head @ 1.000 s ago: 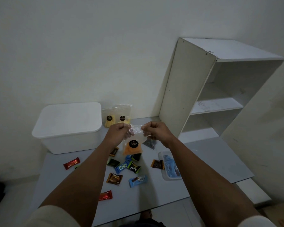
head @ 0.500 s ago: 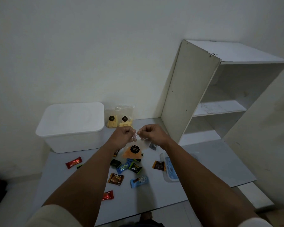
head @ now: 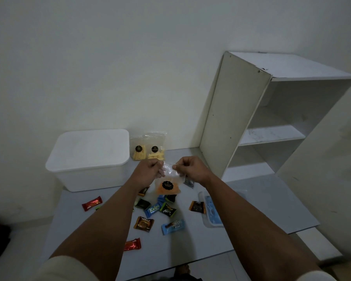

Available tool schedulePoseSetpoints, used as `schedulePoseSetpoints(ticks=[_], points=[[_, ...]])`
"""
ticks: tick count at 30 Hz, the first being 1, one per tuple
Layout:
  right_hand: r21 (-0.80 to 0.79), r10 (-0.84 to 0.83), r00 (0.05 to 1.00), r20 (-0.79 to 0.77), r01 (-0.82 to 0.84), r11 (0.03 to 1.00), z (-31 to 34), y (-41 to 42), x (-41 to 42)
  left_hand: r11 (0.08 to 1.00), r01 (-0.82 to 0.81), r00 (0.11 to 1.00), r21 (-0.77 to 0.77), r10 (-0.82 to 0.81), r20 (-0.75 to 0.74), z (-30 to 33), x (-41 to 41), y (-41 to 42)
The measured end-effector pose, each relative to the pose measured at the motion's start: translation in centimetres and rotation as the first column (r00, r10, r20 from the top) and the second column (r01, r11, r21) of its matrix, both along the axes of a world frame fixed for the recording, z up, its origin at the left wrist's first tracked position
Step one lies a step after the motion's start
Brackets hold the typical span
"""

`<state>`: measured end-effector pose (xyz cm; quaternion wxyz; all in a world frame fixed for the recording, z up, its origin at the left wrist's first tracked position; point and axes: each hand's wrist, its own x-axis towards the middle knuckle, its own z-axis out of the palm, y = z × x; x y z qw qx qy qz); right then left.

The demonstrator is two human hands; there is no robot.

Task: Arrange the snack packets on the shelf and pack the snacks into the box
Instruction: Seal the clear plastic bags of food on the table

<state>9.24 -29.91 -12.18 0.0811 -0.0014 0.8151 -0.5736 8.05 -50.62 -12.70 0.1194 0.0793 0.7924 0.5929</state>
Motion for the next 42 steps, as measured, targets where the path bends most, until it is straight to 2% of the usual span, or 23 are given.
schedulePoseSetpoints(ticks=[3,6,11,15,18,20,23,30,36,42], points=[[-0.024,-0.02,0.998,0.052,0.022,0.999,-0.3,0.5,0.2,0.999,0.015,1.0,-0.042,-0.016,-0.027,-0.2,0.0,0.2],[-0.085,-0.038,0.991,0.127,0.049,0.995,-0.4,1.8,0.4,0.999,-0.037,0.999,-0.022,0.036,-0.016,-0.4,-0.1,0.3],[-0.112,-0.048,0.992,0.118,0.061,0.992,-0.3,3.6,0.9,0.999,-0.034,0.998,0.021,0.032,0.054,-0.6,-0.3,1.7],[-0.129,-0.138,0.982,0.127,0.154,0.98,-0.5,5.1,0.9,0.998,-0.011,0.992,0.067,0.002,0.125,-0.6,-1.2,3.3],[-0.197,-0.214,0.965,0.148,0.241,0.95,-1.0,6.9,0.7,0.998,-0.023,0.995,0.057,0.017,0.097,-0.9,-2.5,4.4],[-0.213,-0.193,0.965,0.177,0.229,0.95,-1.5,7.8,0.2,0.997,-0.043,0.992,0.071,0.035,0.118,-1.3,-3.4,5.3],[-0.174,-0.136,0.971,0.199,0.171,0.97,-2.1,8.5,-1.6,0.988,-0.086,0.98,0.125,0.062,0.187,-1.8,-4.6,6.9],[-0.18,-0.15,0.952,0.267,0.203,0.963,-3.8,10.9,-7.5,0.991,-0.117,0.986,0.066,0.108,0.126,-4.1,-9.4,10.4],[-0.21,-0.044,0.916,0.399,0.138,0.968,-7.3,12.3,-12.2,0.968,-0.25,0.957,0.01,0.246,0.151,-6.2,-14.4,12.7],[-0.253,-0.116,0.899,0.422,0.24,0.937,-10.6,12.1,-18.5,0.951,-0.307,0.936,-0.045,0.31,0.164,-8.9,-18.4,13.5]])
